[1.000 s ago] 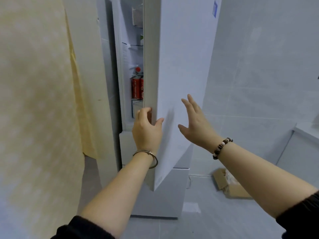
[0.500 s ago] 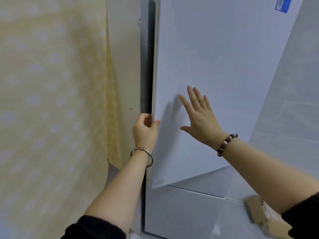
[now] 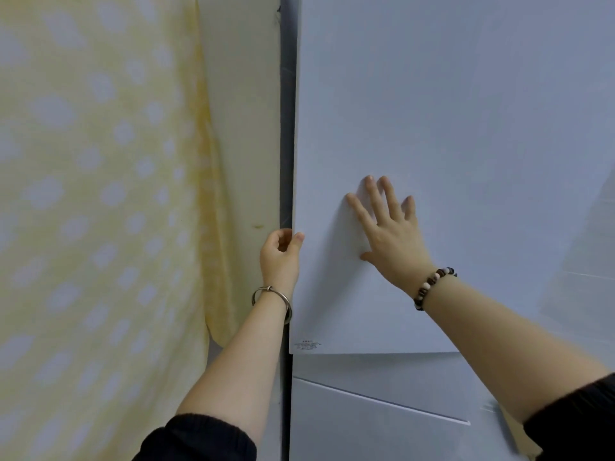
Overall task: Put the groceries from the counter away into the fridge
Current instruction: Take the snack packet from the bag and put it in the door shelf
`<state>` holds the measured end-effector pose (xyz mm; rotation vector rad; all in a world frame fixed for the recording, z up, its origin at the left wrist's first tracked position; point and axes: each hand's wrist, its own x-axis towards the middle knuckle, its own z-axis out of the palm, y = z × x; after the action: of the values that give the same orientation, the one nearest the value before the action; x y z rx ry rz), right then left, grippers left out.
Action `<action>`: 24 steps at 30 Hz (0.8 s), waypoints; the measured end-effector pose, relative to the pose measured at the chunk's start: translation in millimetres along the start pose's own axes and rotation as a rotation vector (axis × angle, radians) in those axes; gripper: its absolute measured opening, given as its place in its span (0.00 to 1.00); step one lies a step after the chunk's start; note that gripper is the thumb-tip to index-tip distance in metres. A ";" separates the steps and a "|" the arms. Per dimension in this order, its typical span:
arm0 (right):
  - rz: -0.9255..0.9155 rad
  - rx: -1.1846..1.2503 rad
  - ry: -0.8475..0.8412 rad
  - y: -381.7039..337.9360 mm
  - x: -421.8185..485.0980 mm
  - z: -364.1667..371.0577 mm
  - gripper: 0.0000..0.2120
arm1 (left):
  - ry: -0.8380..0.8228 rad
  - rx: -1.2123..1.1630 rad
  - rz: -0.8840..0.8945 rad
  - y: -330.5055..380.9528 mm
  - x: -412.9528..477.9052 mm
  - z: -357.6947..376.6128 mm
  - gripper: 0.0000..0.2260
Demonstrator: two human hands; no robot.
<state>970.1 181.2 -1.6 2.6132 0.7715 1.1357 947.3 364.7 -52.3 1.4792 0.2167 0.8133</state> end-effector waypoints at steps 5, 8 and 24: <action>0.008 -0.097 -0.048 2.7 17.5 25.0 0.59 | -0.046 0.082 -0.081 -37.8 19.4 9.1 0.04; 0.007 -0.139 -0.072 5.5 31.1 38.4 0.59 | -0.010 0.094 -0.120 -54.3 31.4 22.4 0.07; -0.024 -0.139 0.083 24.8 60.2 99.9 0.62 | 0.096 0.141 -0.131 -92.9 82.0 70.2 0.12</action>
<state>1086.4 195.4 -23.6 2.4505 0.7103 1.2505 1080.9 368.6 -101.7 1.5413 0.4469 0.7762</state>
